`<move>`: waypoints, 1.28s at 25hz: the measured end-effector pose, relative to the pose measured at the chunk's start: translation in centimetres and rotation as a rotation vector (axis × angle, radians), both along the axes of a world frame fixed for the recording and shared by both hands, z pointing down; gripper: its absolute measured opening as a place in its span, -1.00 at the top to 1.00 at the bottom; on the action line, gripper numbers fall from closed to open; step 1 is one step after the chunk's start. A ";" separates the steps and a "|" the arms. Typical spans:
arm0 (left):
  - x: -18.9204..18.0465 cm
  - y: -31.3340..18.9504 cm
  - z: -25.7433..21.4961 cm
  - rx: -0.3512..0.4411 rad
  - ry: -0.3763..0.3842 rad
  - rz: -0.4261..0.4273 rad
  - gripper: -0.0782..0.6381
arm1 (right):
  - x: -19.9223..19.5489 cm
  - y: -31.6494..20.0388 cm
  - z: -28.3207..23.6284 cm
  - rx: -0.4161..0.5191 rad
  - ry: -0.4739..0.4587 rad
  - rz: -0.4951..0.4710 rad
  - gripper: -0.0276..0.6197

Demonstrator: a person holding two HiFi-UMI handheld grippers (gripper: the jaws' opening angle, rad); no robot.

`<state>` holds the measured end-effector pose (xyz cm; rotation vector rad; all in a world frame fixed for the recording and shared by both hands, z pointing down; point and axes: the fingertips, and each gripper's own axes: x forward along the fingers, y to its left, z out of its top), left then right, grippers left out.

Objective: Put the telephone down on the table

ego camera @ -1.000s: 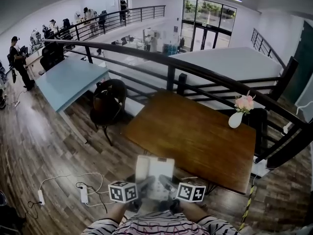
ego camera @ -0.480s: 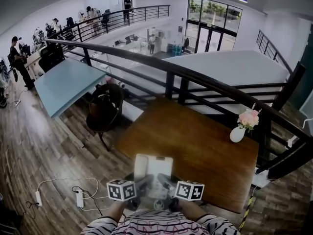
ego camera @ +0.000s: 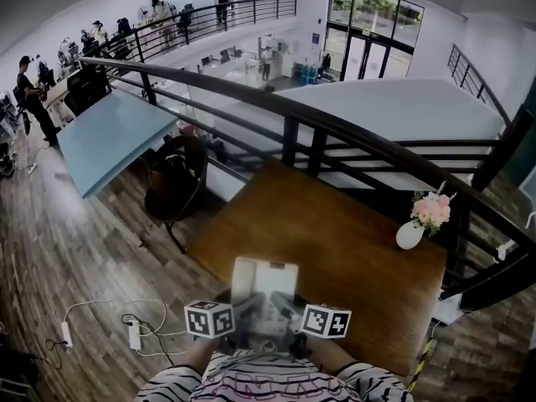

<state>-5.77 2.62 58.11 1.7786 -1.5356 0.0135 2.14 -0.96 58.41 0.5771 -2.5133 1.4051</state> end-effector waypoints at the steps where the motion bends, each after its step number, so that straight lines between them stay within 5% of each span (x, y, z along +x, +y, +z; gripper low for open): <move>1: -0.1 -0.6 0.1 -0.003 0.002 0.002 -0.22 | -0.1 -0.6 0.1 -0.001 0.001 0.003 0.07; 8: -2.2 -6.4 0.8 -0.013 0.016 0.048 -0.22 | -2.0 -6.0 0.7 0.000 0.006 0.053 0.07; 32: -19.1 -35.5 3.3 -0.070 -0.017 0.310 -0.22 | -18.5 -33.0 3.6 -0.043 0.005 0.316 0.06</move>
